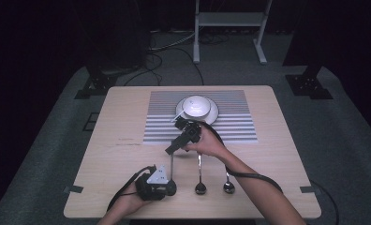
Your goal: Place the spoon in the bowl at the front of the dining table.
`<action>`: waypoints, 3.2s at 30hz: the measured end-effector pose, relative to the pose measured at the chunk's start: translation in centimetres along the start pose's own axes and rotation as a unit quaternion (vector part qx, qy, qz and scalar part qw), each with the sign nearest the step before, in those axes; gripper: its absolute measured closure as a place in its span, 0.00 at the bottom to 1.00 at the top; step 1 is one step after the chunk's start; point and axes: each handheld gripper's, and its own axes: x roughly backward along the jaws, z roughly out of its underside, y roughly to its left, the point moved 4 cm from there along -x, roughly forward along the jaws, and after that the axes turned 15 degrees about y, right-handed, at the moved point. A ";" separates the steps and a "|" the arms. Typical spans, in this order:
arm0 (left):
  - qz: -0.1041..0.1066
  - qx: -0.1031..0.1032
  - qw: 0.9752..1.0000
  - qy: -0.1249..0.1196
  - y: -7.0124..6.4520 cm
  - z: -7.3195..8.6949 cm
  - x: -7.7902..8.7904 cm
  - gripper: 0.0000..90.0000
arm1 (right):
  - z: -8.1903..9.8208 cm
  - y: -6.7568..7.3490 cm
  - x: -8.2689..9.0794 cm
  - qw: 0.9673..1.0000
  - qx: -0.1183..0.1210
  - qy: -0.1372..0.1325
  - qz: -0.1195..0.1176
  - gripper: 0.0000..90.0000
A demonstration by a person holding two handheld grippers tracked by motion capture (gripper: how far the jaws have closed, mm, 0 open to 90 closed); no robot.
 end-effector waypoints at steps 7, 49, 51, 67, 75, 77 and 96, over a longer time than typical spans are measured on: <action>0.001 0.001 1.000 0.000 0.1 0.0 0.0 0.82 | -0.3 -0.1 -0.4 1.000 -0.012 0.010 0.007 0.66; -0.016 0.168 0.984 -0.049 5.1 4.4 4.8 0.15 | -1.3 1.0 7.7 0.997 -0.065 -0.027 0.001 0.98; -0.017 0.174 0.983 -0.052 5.3 4.5 4.9 0.13 | -1.3 0.9 7.8 0.997 -0.067 -0.030 0.001 0.98; -0.021 0.189 0.980 -0.058 5.7 4.8 5.1 0.04 | -1.0 -0.9 9.5 0.994 -0.096 -0.058 0.011 0.98; -0.027 0.189 0.980 -0.056 5.8 4.9 5.1 0.03 | -0.7 -1.7 10.2 0.992 -0.108 -0.071 0.018 0.98; -0.026 0.188 0.980 -0.055 5.8 4.8 5.1 0.03 | -0.7 -1.9 10.4 0.991 -0.110 -0.073 0.017 0.98; -0.029 0.187 0.980 -0.058 5.8 4.9 5.3 0.03 | -0.6 -3.2 12.0 0.987 -0.130 -0.093 0.029 0.98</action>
